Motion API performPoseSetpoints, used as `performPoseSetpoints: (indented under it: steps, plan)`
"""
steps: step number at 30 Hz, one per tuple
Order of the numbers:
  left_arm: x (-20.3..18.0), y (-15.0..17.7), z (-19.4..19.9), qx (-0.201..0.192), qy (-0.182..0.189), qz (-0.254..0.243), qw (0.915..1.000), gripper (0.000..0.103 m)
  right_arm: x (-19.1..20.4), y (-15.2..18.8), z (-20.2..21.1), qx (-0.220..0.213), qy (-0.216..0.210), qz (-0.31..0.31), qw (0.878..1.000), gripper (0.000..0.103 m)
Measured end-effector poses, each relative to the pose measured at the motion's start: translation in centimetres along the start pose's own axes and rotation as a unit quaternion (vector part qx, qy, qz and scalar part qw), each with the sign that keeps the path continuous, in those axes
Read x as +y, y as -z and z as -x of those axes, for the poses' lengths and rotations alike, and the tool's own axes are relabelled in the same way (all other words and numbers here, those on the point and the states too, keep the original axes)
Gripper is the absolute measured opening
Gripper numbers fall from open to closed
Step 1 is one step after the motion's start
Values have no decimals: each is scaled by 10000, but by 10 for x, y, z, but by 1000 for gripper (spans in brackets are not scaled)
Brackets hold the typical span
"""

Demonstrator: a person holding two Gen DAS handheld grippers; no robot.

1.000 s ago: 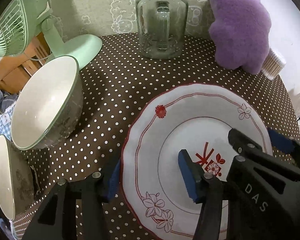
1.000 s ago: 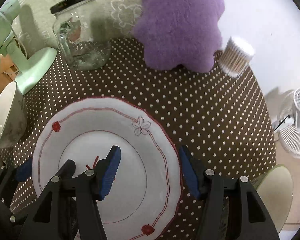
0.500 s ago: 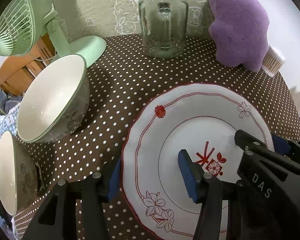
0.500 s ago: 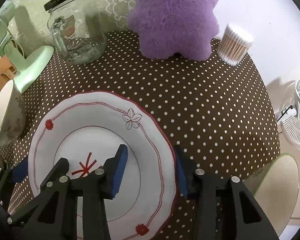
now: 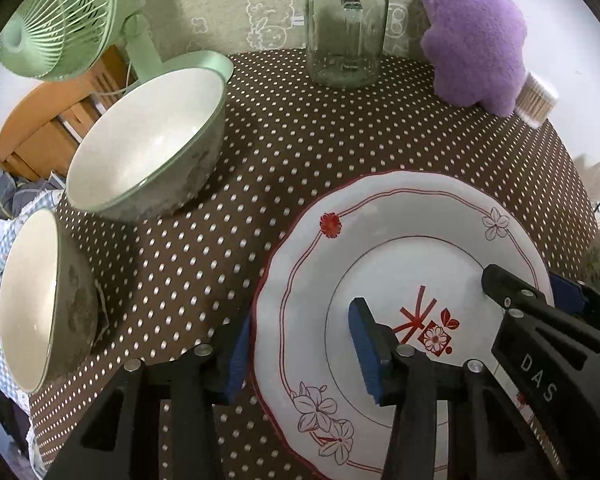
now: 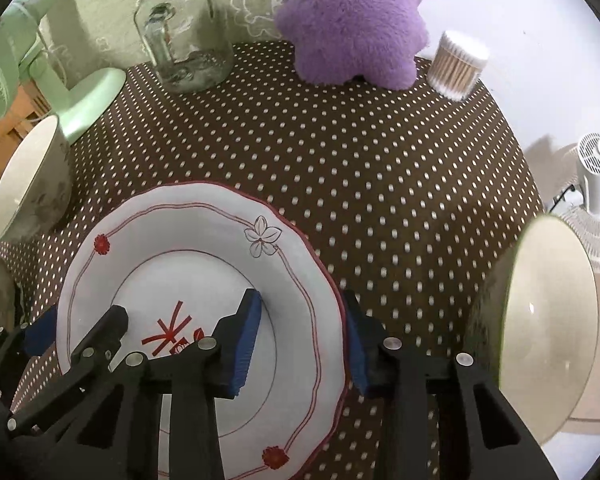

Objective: Organize plates and bowls
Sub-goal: 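Grip the white red-rimmed plate with both grippers and lift it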

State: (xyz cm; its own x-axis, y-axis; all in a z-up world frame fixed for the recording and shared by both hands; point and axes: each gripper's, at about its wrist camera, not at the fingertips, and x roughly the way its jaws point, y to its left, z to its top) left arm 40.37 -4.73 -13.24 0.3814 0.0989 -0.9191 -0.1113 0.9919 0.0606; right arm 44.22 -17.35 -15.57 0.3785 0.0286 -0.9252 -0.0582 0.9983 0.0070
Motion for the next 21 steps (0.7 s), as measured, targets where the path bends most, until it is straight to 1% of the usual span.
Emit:
performPoseSetpoints:
  steps: [10,15,21]
  plan:
    - [14,18,27,-62,132,-61,9999,47,14,29,36,-114,91,-64,9999,43]
    - [17,25,48,-214,138,-109,9996,47,13,37,59,-216,138,-98,9996,43]
    - [15,37,75,-327,302,-195,9988,47,6,50,87,-322,233,-258,9989,43]
